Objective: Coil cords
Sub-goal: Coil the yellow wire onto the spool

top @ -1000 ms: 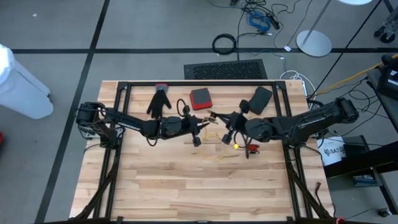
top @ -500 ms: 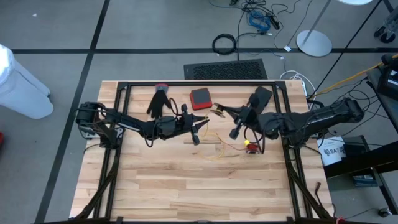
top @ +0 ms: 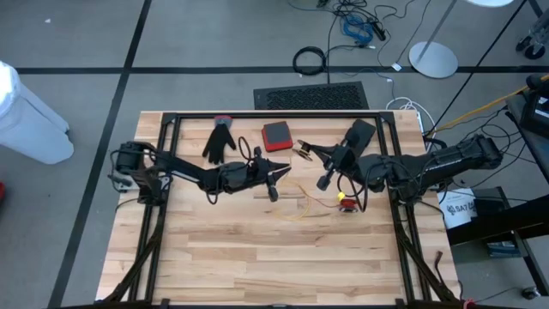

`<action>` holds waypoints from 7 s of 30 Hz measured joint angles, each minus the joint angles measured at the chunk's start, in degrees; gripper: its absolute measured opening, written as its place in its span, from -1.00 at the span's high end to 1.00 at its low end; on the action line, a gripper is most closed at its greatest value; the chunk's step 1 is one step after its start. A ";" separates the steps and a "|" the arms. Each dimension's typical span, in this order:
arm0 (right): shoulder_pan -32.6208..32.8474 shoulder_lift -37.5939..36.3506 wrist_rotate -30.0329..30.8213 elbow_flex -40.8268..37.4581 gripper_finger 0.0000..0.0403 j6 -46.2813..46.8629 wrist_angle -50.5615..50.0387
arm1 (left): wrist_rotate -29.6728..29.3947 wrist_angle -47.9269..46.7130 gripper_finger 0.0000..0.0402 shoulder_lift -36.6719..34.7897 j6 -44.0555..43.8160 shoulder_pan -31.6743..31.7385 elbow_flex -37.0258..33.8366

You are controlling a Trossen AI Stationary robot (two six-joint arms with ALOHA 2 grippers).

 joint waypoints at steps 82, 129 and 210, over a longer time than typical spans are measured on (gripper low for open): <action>-7.57 13.03 -3.59 -0.02 1.00 6.82 10.19 | 0.82 -12.02 0.97 4.26 2.13 -2.54 9.05; -2.63 15.33 -7.76 -0.04 1.00 20.74 -22.83 | 0.56 -17.74 0.97 3.58 1.61 -2.14 9.05; -0.46 -10.48 -6.22 0.00 1.00 7.61 -18.23 | -9.07 -10.46 0.66 3.46 13.25 0.04 8.98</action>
